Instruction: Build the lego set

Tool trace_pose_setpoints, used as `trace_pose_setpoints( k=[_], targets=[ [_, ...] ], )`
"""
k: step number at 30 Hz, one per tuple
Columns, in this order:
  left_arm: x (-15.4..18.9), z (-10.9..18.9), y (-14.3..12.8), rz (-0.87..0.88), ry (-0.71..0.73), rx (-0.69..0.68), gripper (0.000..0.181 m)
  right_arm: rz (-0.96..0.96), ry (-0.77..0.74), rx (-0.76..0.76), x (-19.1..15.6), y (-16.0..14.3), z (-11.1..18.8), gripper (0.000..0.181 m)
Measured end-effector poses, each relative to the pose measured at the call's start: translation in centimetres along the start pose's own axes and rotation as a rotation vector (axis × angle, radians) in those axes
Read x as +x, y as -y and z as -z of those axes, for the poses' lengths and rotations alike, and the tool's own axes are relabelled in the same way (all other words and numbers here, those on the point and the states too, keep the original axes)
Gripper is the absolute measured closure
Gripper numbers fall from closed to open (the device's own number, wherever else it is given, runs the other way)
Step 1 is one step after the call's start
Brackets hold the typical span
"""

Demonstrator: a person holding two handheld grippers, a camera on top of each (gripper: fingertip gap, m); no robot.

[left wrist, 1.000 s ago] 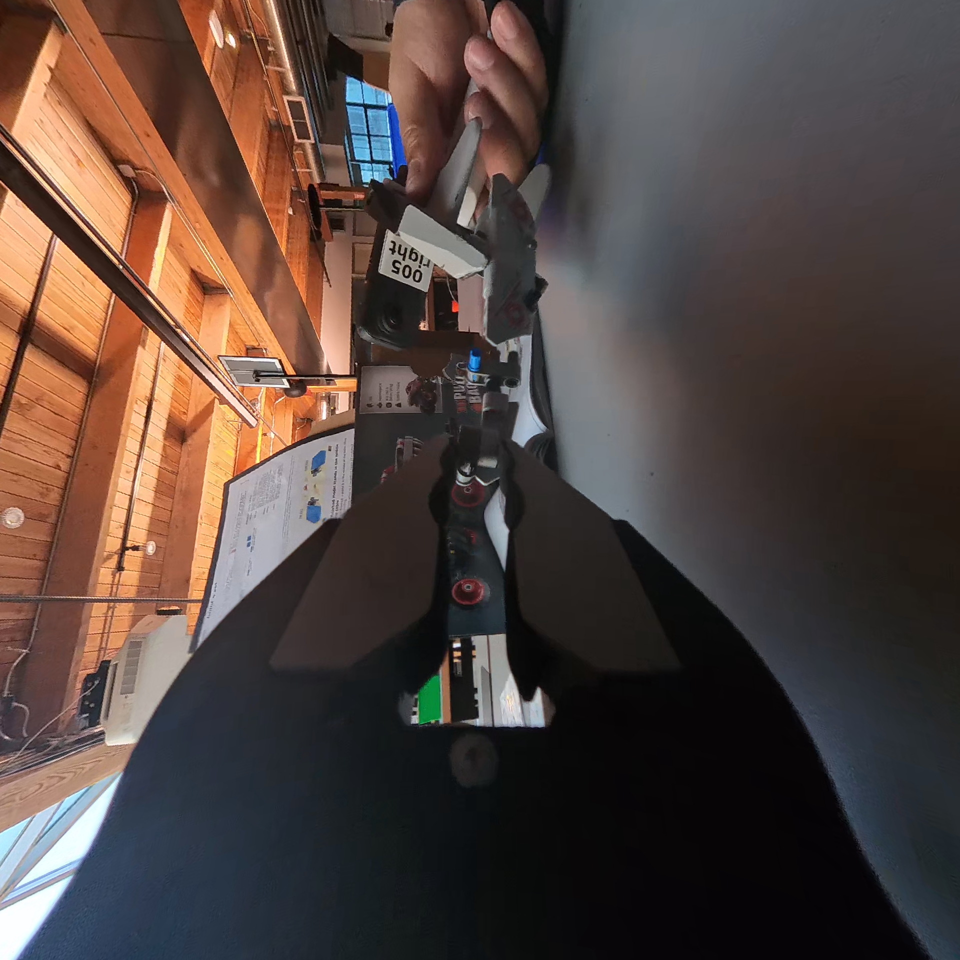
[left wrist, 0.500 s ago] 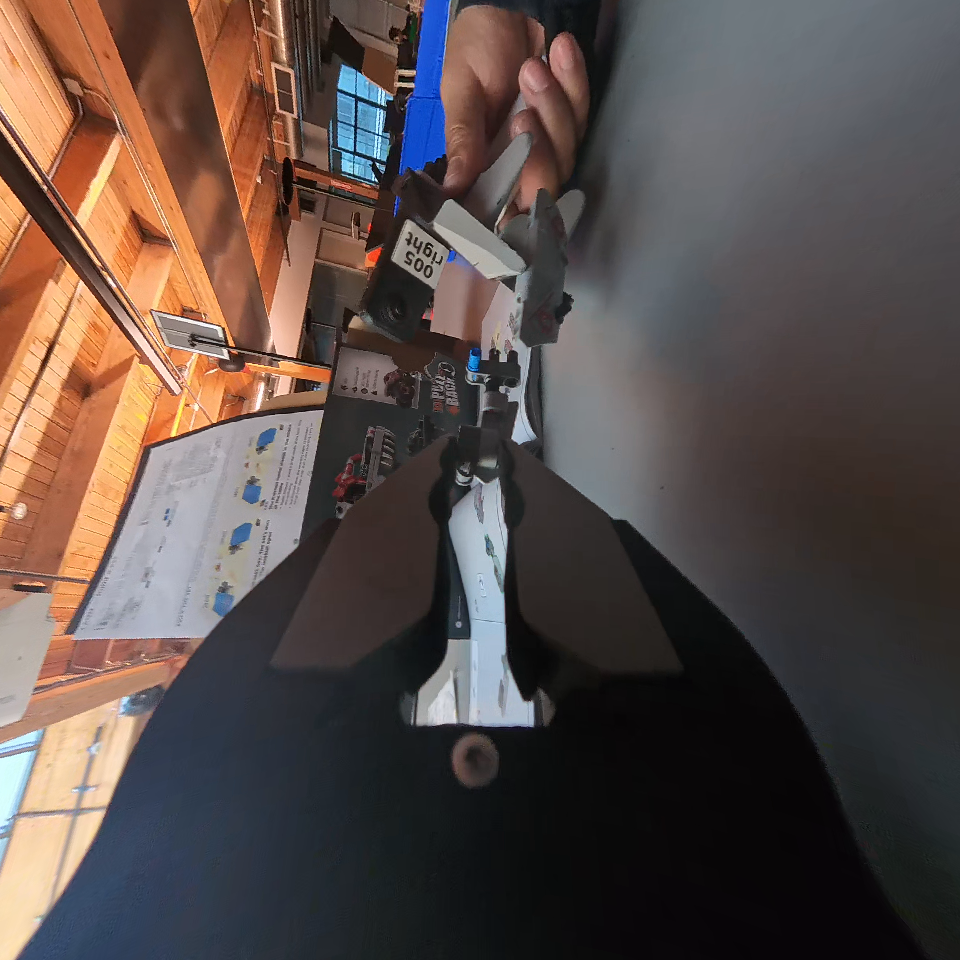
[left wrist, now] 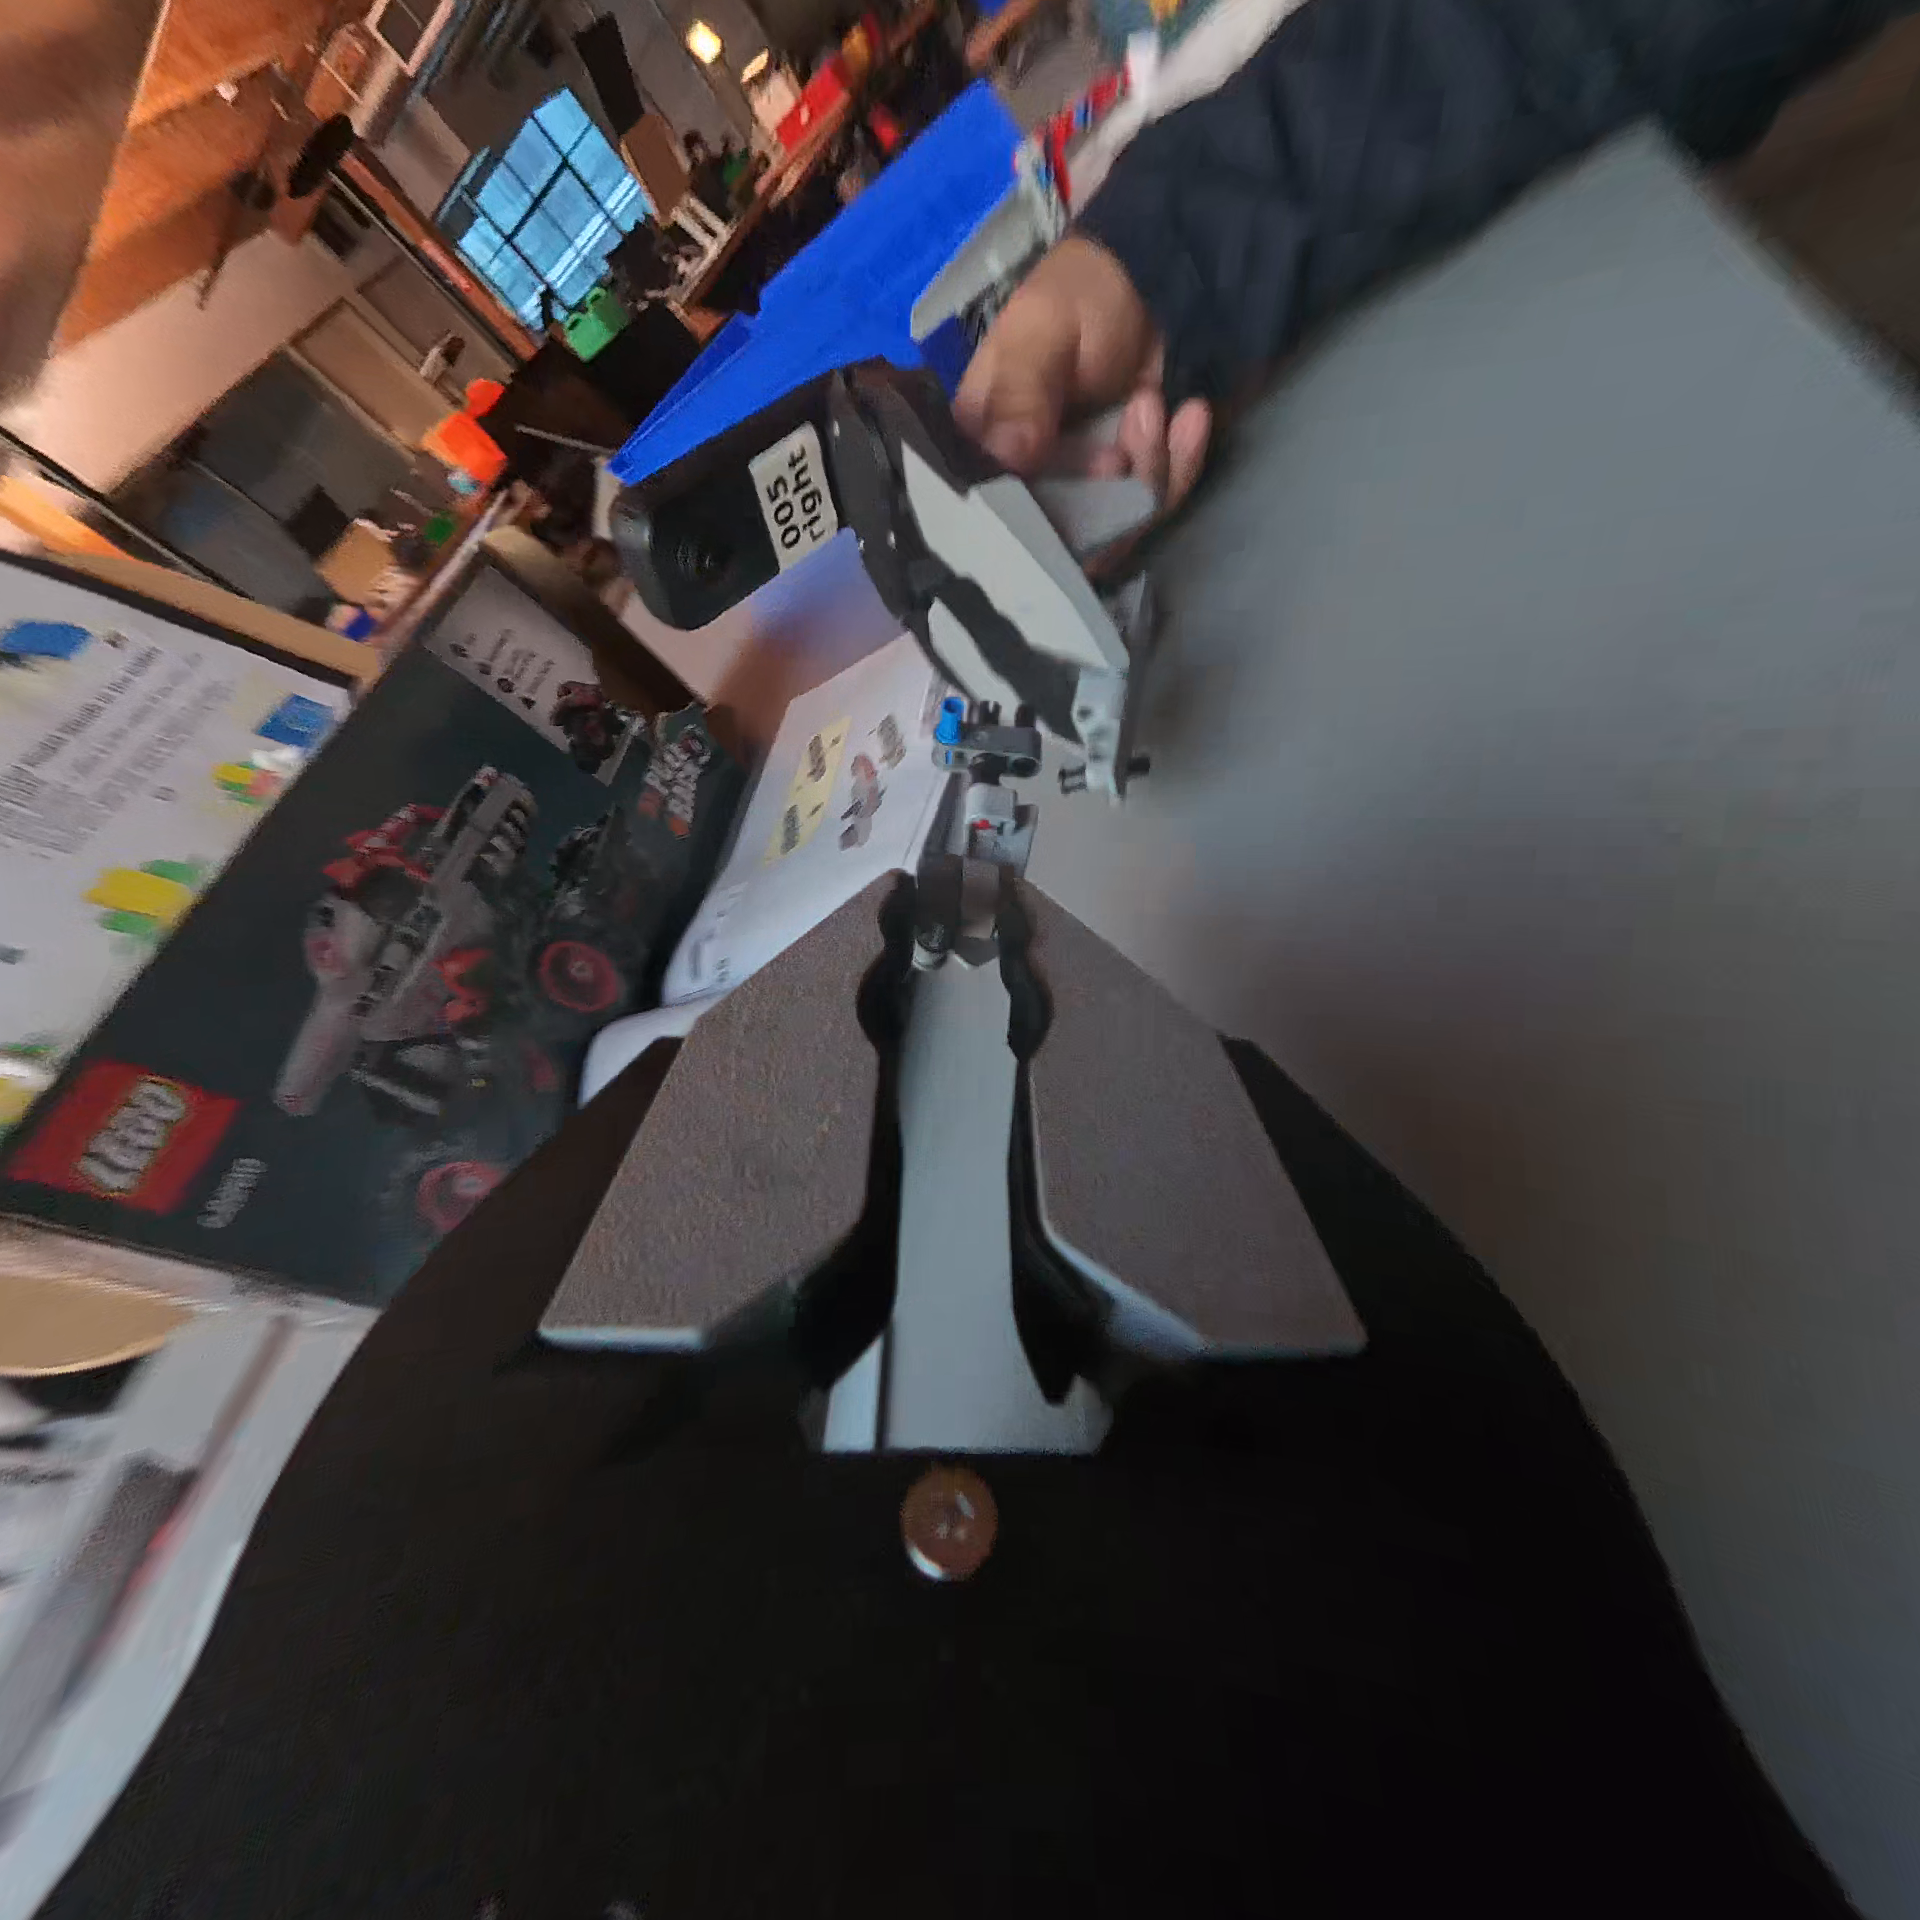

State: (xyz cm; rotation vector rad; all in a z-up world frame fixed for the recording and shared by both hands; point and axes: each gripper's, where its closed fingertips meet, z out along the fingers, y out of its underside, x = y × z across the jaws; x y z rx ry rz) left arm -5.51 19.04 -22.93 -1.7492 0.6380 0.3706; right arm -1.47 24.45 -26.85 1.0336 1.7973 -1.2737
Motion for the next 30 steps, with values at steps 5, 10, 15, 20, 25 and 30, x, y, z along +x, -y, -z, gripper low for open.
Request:
trace_pose_setpoints(
  k=[5,10,15,20,25,30],
  targets=[
    [1.1,0.5,0.8,0.210,-0.199,0.074,0.168,0.017,-0.020,-0.026,0.1,-0.4,-0.3,0.158],
    [2.1,0.5,0.2,-0.093,-0.107,0.050,0.168,0.092,-0.067,-0.032,0.2,-0.4,-0.3,0.158],
    [1.7,0.5,0.4,-0.067,-0.096,0.064,0.168,0.157,-0.141,-0.076,0.7,-0.9,-0.5,0.158],
    [1.9,0.2,-0.5,-0.110,-0.089,0.019,0.168,0.181,-0.161,-0.085,0.9,-1.0,-0.6,0.158],
    [2.1,0.1,-0.5,-0.149,-0.079,0.008,0.168,0.292,-0.237,-0.103,1.0,-1.0,-0.6,0.160],
    [1.9,0.2,-0.4,-0.137,-0.075,0.017,0.168,0.368,-0.300,-0.137,1.2,-1.3,-0.6,0.157]
  ],
)
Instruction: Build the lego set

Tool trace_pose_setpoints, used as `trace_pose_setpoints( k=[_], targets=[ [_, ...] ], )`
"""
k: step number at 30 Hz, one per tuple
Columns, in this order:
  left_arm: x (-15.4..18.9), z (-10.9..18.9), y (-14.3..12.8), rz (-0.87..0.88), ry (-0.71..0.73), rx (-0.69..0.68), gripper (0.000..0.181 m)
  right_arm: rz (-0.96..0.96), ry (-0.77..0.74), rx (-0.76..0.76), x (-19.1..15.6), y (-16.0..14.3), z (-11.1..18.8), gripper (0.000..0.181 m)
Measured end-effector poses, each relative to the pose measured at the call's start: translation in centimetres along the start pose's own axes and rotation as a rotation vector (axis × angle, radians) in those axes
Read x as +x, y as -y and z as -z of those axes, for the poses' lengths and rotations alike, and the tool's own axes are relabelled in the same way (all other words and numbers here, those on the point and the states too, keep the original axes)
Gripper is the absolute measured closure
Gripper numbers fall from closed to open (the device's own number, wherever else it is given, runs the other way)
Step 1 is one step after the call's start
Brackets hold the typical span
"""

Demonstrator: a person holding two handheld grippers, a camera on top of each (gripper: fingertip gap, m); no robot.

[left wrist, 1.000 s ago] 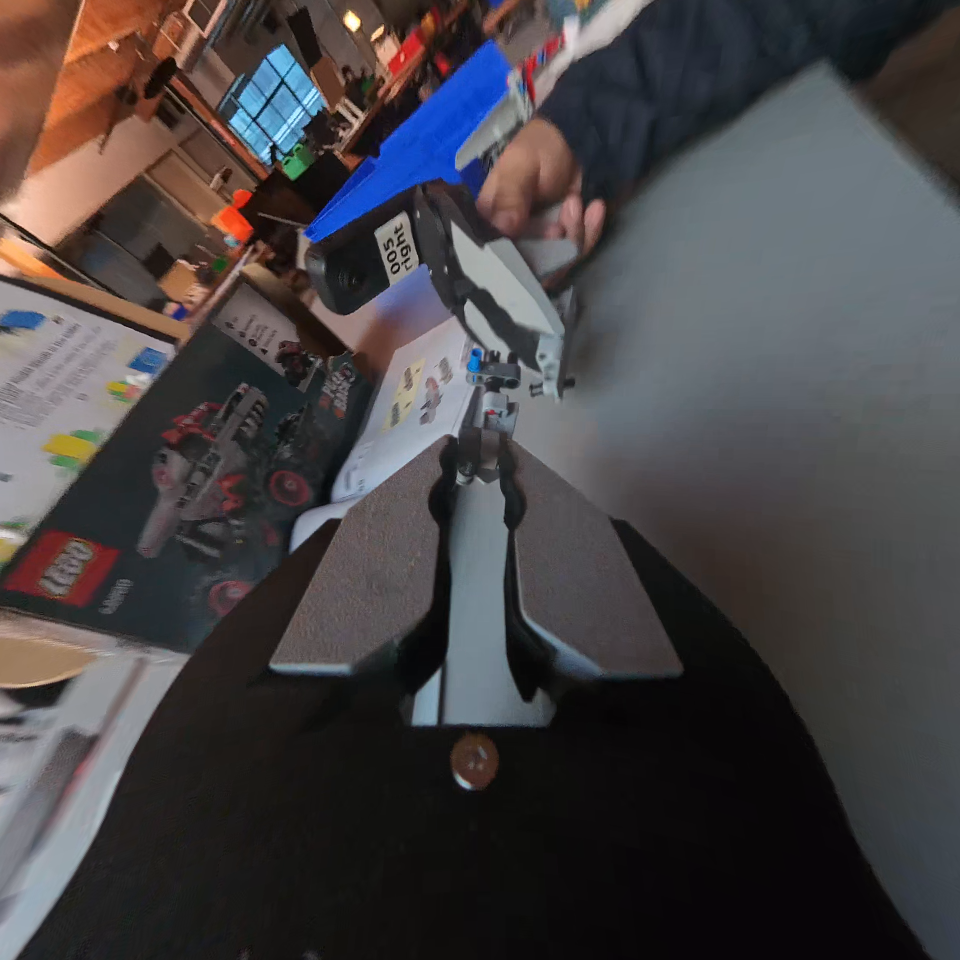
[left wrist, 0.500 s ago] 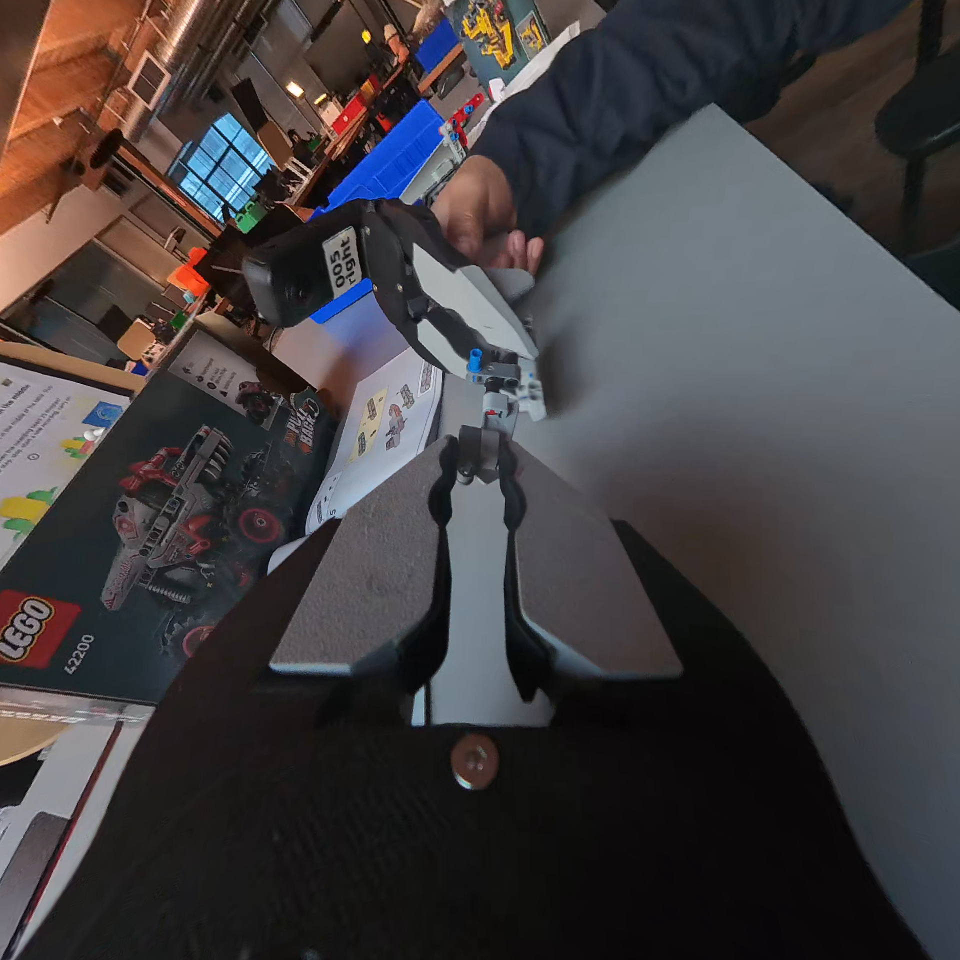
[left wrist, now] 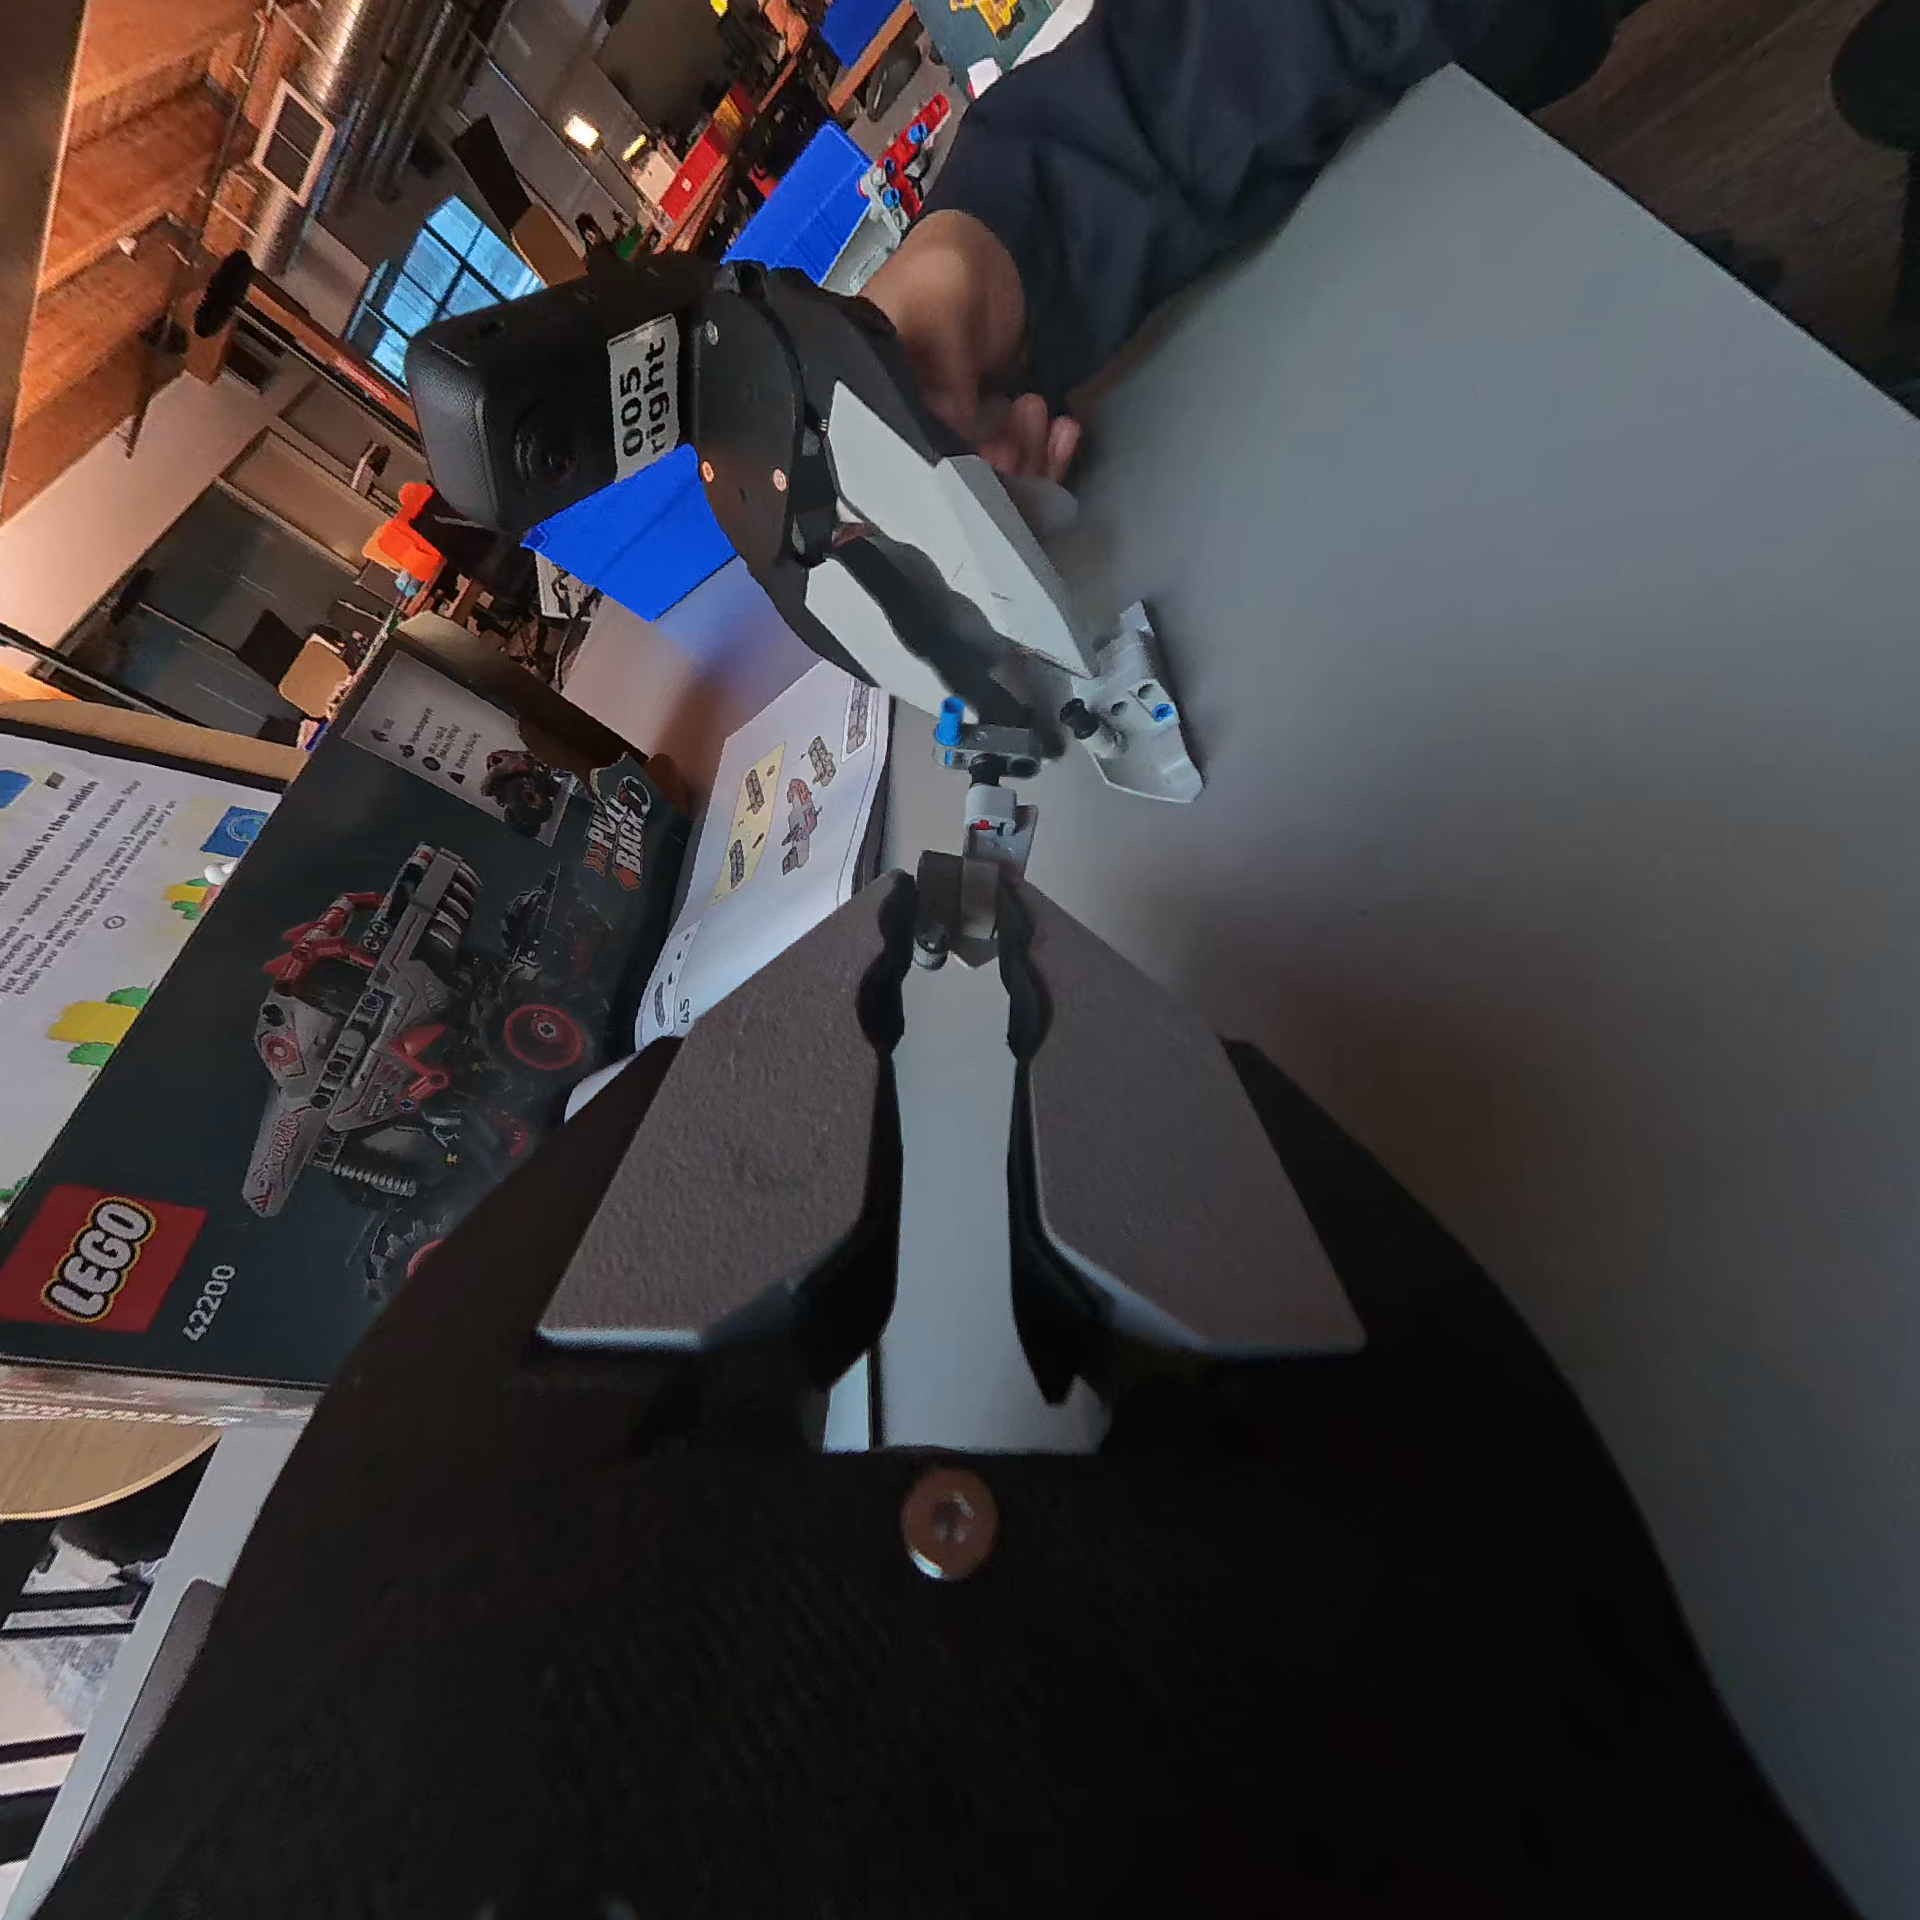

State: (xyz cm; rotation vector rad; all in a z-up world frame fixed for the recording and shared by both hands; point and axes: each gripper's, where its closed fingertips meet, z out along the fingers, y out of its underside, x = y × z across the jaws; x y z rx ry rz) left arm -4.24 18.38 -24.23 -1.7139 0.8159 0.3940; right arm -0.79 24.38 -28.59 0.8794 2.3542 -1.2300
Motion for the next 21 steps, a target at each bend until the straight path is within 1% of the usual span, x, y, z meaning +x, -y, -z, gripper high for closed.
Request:
trace_pose_setpoints(
  k=[3,7,10,14,16,19,21],
  targets=[
    [-0.1,0.0,0.4,0.001,0.006,0.018,0.168,0.023,0.009,0.065,-0.4,1.1,0.6,0.155],
    [0.1,-0.1,0.7,-0.003,0.004,0.022,0.168,0.094,0.058,0.161,-2.1,3.0,0.8,0.154],
    [0.3,-0.3,0.8,-0.017,0.003,0.017,0.168,0.142,0.071,0.187,-3.4,3.9,0.3,0.152],
    [0.3,-0.4,1.0,-0.027,0.008,0.018,0.168,0.163,0.045,0.180,-3.7,4.3,-0.9,0.152],
    [0.2,-0.4,1.2,-0.028,0.015,0.020,0.168,0.159,0.053,0.164,-3.9,4.1,-1.5,0.156],
    [0.2,-0.4,1.1,-0.043,0.024,0.013,0.167,0.181,0.033,0.140,-3.8,3.8,-2.1,0.173],
    [0.1,-0.5,0.9,-0.054,0.034,-0.001,0.167,0.190,0.012,0.141,-3.6,3.9,-2.2,0.173]
  ],
)
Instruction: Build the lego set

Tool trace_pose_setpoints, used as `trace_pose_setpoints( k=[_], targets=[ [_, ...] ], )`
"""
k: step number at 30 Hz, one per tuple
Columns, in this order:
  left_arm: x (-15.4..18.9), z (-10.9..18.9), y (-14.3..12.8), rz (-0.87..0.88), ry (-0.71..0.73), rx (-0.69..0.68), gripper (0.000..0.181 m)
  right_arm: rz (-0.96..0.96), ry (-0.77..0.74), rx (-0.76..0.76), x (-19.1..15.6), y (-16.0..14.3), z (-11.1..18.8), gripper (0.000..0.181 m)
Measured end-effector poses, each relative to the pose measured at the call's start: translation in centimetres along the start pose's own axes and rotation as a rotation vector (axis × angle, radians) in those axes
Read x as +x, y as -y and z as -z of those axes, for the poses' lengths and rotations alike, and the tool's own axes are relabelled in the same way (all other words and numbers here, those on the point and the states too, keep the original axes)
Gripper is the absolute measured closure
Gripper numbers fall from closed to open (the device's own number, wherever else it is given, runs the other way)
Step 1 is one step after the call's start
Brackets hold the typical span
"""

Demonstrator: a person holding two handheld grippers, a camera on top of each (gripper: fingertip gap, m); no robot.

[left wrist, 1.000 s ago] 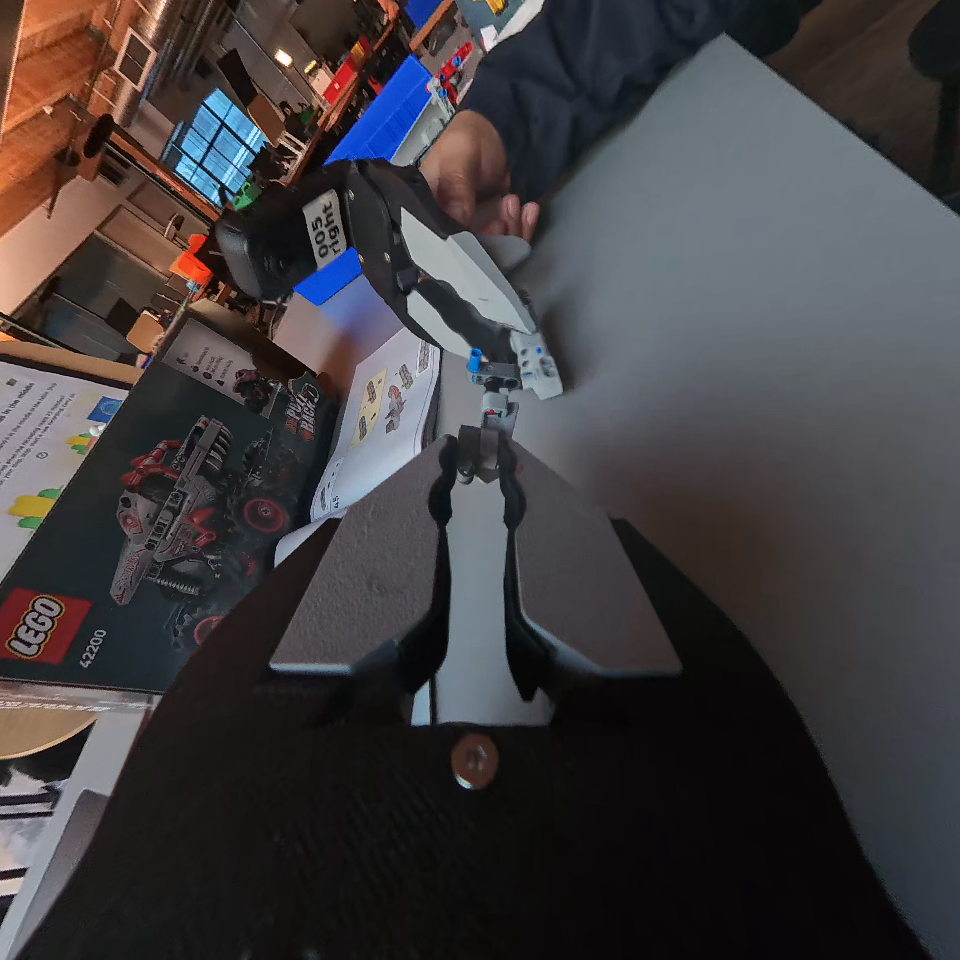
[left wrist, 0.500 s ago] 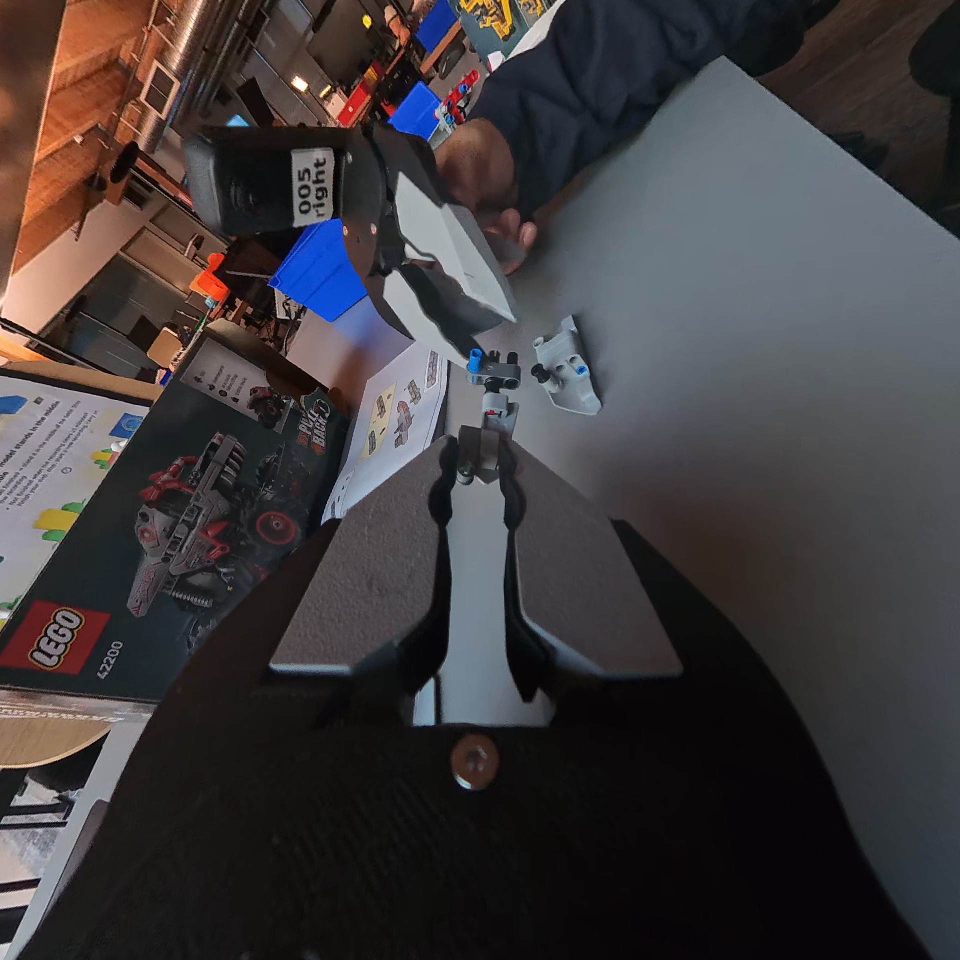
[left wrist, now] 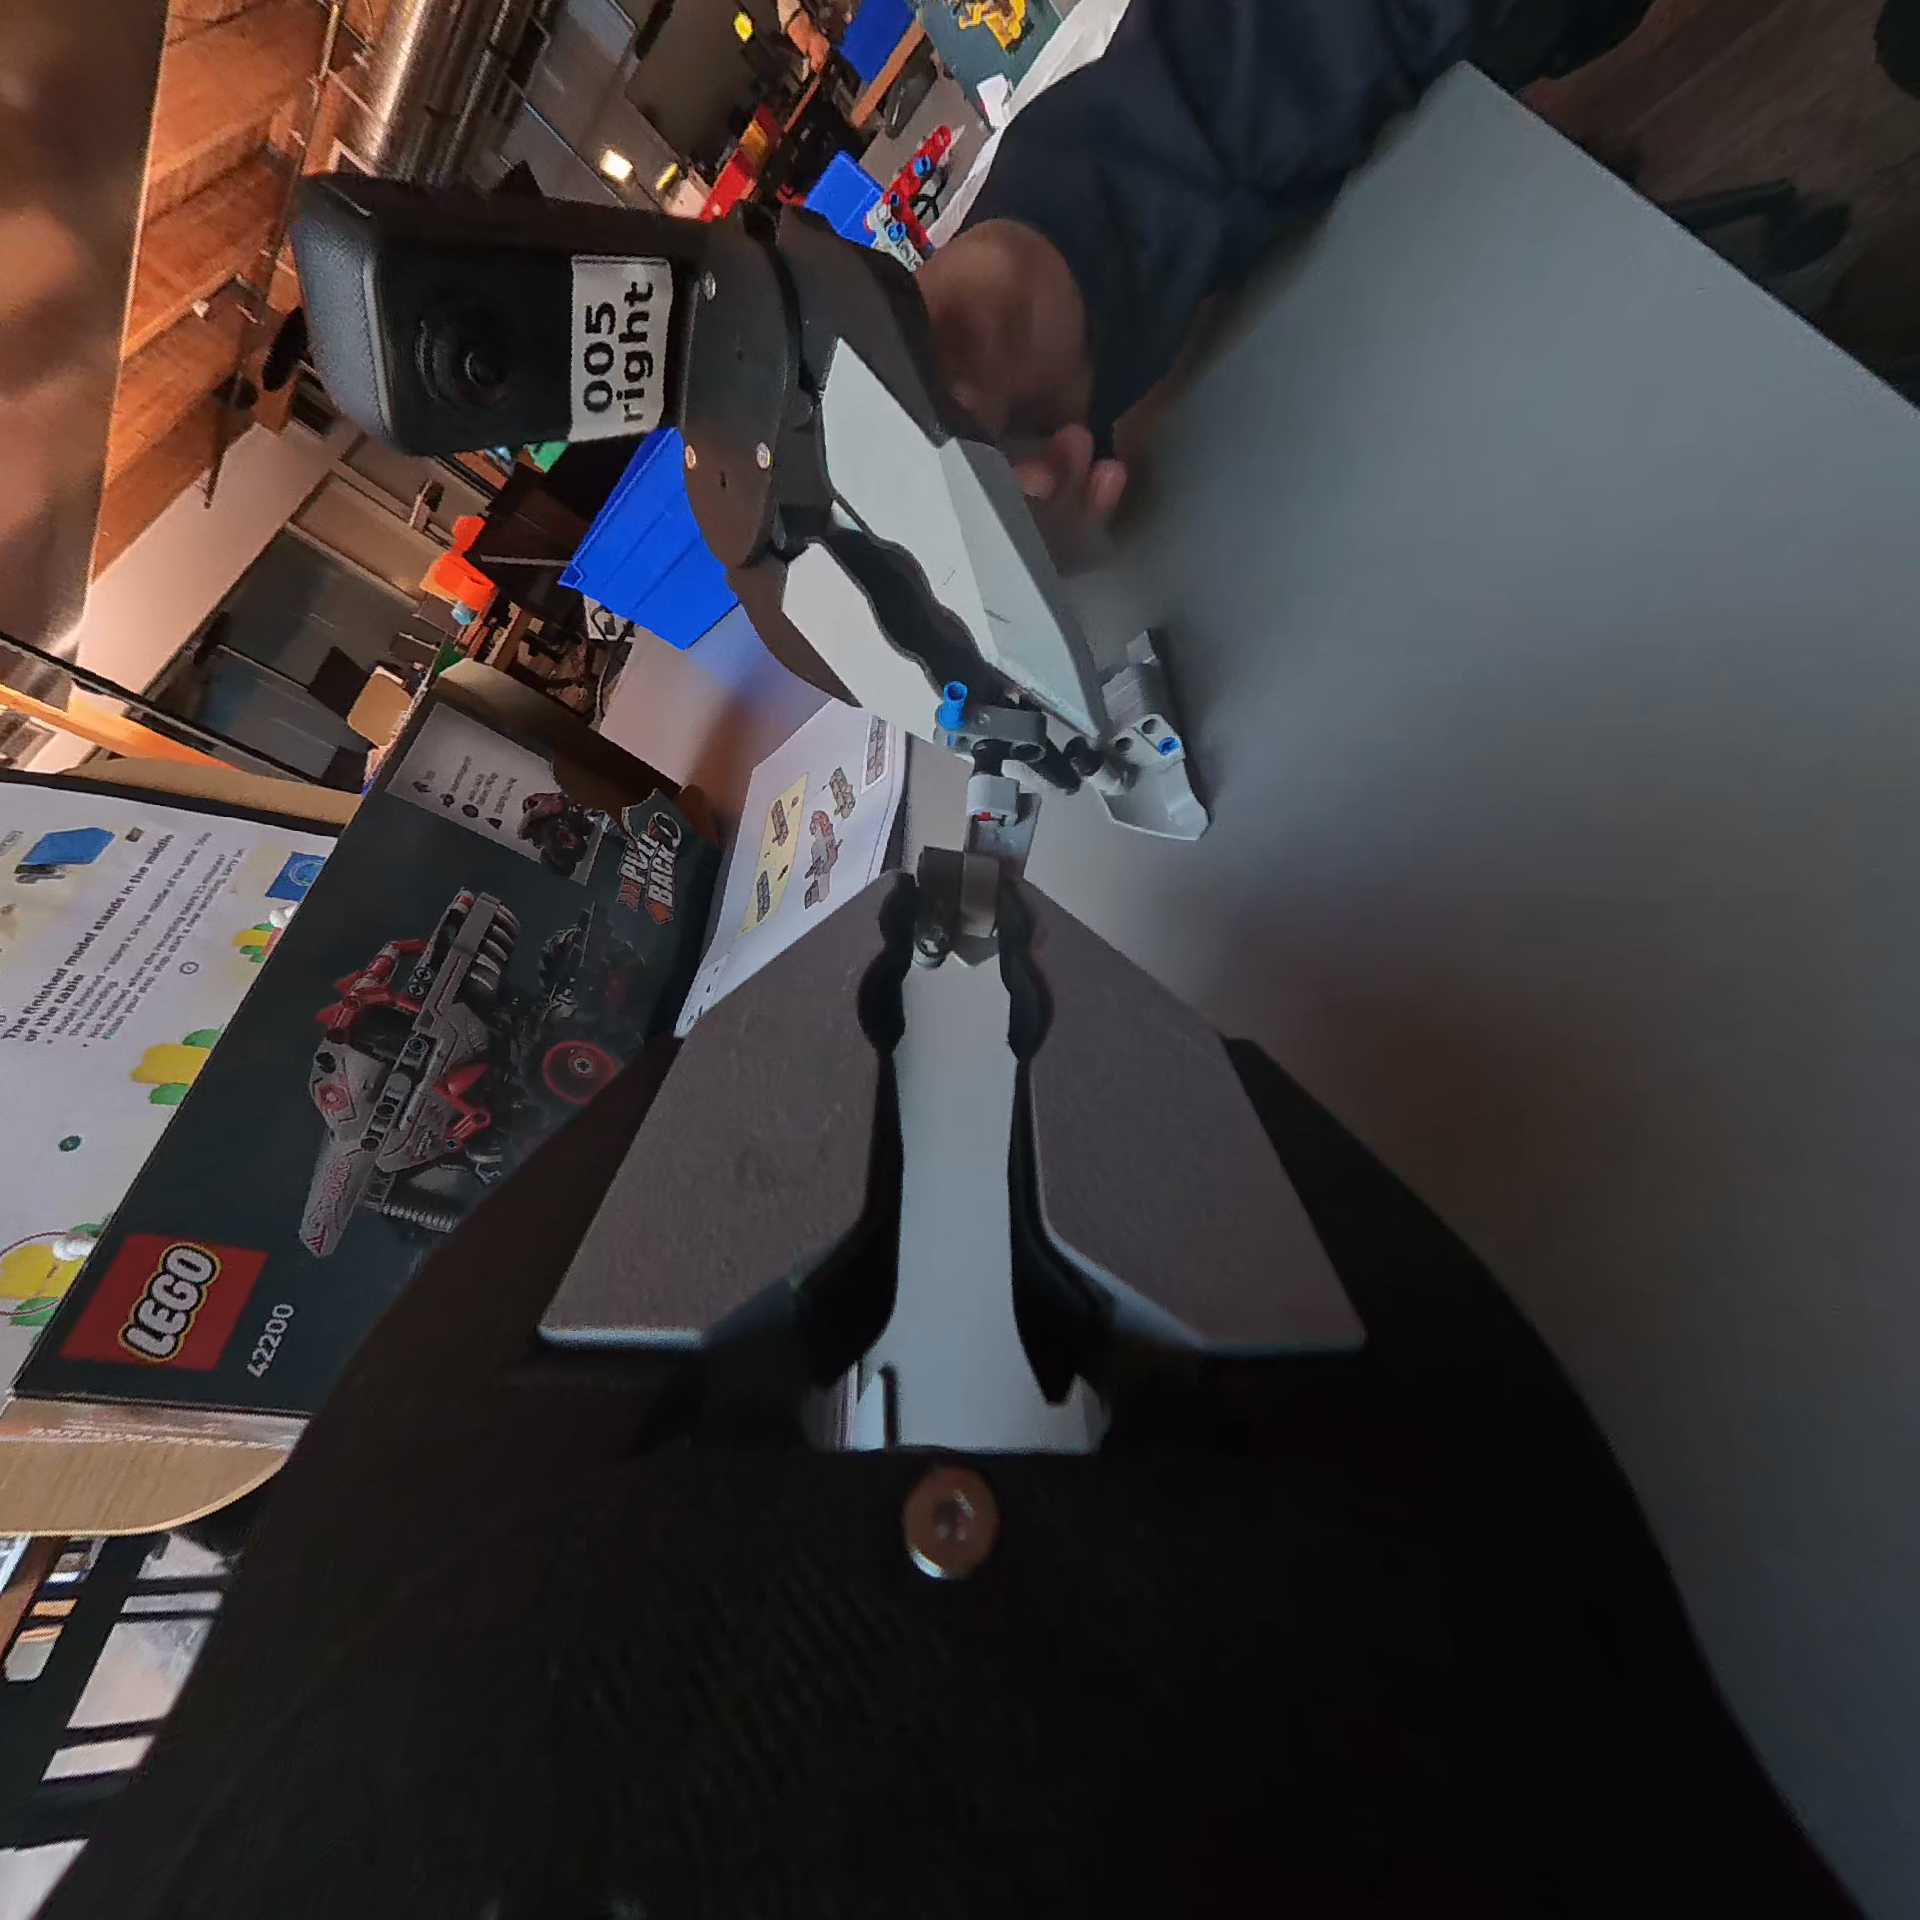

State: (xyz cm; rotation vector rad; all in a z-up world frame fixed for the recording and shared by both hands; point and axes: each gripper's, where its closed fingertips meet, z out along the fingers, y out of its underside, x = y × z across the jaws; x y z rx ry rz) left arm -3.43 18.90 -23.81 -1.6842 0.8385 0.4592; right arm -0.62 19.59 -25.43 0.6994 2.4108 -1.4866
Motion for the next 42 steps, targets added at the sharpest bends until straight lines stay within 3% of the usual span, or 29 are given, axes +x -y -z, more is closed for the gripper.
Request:
trace_pose_setpoints(
  k=[11,19,24,28,31,33,36,39,42],
  targets=[
    [-0.6,0.3,1.6,-0.022,0.057,0.027,0.168,-0.055,-0.054,0.068,1.9,0.8,0.7,0.173],
    [0.1,0.6,4.5,-0.043,0.064,0.110,0.174,-0.050,0.098,0.142,0.2,1.9,0.8,0.171],
    [0.1,2.0,6.3,0.087,0.002,0.259,0.167,-0.034,0.134,0.158,-0.2,2.0,1.3,0.177],
    [-1.4,1.8,3.5,0.207,0.019,0.157,0.163,-0.038,0.113,0.165,0.2,2.1,1.4,0.176],
    [-0.2,0.9,1.0,0.308,-0.093,0.035,0.155,-0.043,0.150,0.188,-0.3,2.4,1.7,0.177],
    [-0.7,0.5,0.1,0.269,-0.045,-0.016,0.150,-0.062,0.195,0.210,-0.8,2.7,2.1,0.177],
    [0.5,0.8,2.2,0.075,-0.018,0.076,0.150,-0.094,0.238,0.246,-1.2,3.3,2.4,0.177],
    [0.0,1.0,3.7,-0.121,0.129,0.101,0.150,-0.128,0.292,0.265,-1.6,3.7,2.4,0.177],
    [0.1,0.8,4.6,-0.190,0.168,0.097,0.148,-0.159,0.342,0.257,-1.9,3.7,2.1,0.177]
  ],
)
